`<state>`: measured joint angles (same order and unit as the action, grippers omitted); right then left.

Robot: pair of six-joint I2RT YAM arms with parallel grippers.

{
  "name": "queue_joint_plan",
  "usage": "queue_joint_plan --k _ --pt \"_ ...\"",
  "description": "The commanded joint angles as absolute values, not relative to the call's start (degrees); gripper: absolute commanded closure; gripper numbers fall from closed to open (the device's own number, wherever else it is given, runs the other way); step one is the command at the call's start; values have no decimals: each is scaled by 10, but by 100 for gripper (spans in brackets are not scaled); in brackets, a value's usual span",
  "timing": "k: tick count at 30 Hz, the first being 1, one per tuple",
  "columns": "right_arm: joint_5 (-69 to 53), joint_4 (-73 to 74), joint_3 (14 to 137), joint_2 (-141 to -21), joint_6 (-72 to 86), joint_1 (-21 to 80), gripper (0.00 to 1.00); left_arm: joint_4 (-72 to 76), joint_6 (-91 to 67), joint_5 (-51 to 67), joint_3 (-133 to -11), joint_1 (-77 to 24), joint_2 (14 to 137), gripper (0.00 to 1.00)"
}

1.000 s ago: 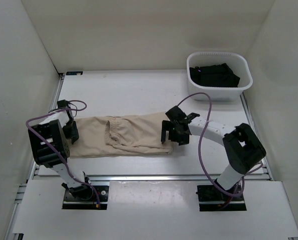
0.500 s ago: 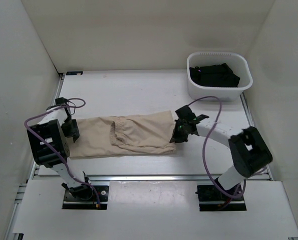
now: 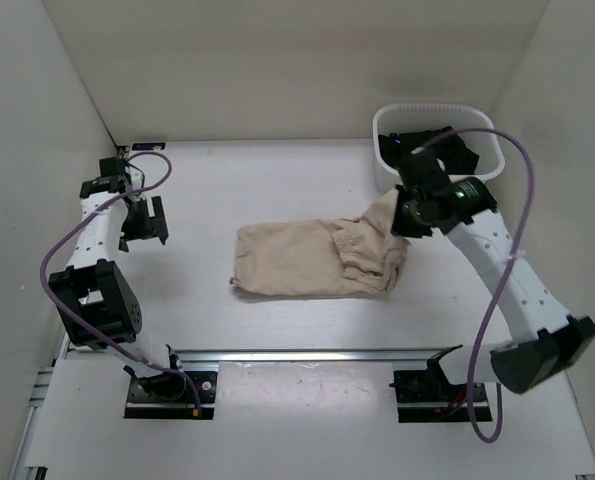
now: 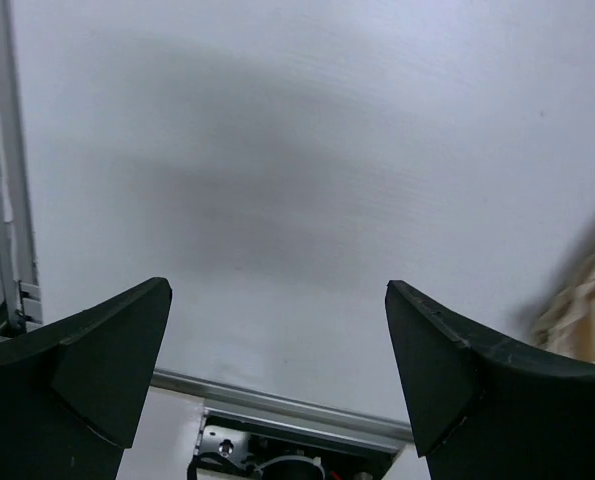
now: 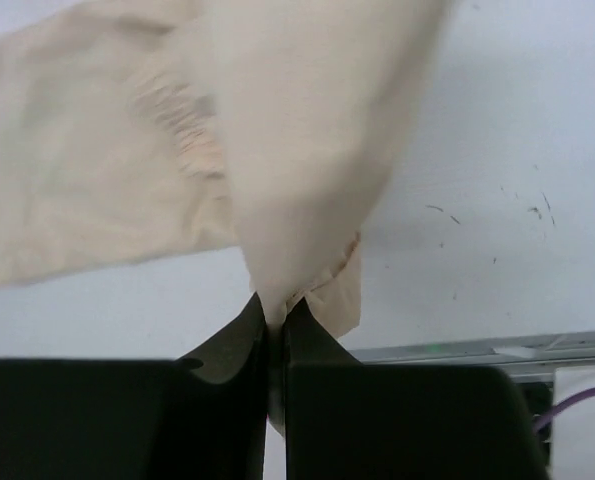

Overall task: Fold and stack the trousers
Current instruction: Fold the trousers

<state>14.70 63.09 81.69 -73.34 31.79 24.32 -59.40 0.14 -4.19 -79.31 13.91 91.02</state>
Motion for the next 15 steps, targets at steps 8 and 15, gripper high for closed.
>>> queue_joint_plan --k 8,15 --pt "120 796 1376 -1214 284 529 100 -591 0 18 -723 -6 910 0" --pt "10 559 1271 -1259 322 518 100 -526 0 -4 -673 -12 968 0"
